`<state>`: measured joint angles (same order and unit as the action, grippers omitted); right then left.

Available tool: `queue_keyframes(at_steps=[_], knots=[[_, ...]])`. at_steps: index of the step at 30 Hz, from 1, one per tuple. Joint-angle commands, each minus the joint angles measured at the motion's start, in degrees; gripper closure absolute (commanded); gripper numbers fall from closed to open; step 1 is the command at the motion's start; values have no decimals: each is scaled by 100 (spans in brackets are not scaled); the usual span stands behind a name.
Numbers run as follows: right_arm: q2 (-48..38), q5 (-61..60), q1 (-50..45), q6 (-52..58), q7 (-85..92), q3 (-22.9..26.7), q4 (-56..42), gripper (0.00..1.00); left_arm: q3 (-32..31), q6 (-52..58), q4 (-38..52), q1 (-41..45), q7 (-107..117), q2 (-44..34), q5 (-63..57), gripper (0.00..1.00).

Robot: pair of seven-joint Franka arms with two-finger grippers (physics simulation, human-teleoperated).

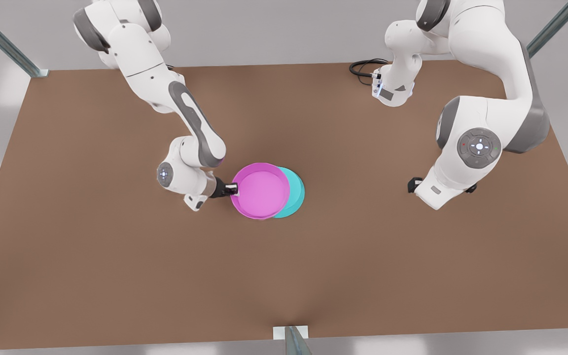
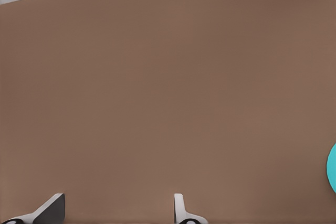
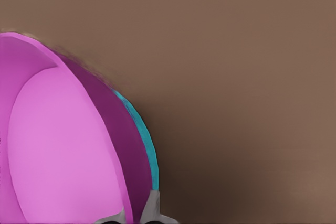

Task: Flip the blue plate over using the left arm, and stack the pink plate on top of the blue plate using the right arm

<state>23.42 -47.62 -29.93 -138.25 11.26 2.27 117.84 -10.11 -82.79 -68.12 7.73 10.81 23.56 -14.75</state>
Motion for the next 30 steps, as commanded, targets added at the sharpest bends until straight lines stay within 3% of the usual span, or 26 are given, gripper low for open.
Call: queue_keyframes(at_steps=[1, 9, 18, 19, 20, 21, 30], knots=[[-13, 69, -4, -9, -89, 2, 2, 79, 0, 0, 0, 0, 0, 8, -2, 0], [14, -142, -523, -352, -590, -42, -86, 79, 26, -44, 0, 0, 0, 26, -11, 0], [93, -142, -470, -370, -590, -34, -156, 79, 26, -53, 0, 0, 0, 52, -37, 0], [84, -151, -461, -335, -590, -34, -156, 53, 26, -53, 0, 0, 0, 52, -37, 0], [84, -142, -461, -343, -590, -34, -147, 16, 26, -62, 0, 0, 0, 52, -28, 0], [75, -142, -461, -352, -590, -34, -147, 0, 26, -53, 0, 0, 0, 52, -28, 0], [-329, -124, -303, -317, -555, 2, -138, 0, 35, -88, 0, -9, 0, 61, -37, 0]])
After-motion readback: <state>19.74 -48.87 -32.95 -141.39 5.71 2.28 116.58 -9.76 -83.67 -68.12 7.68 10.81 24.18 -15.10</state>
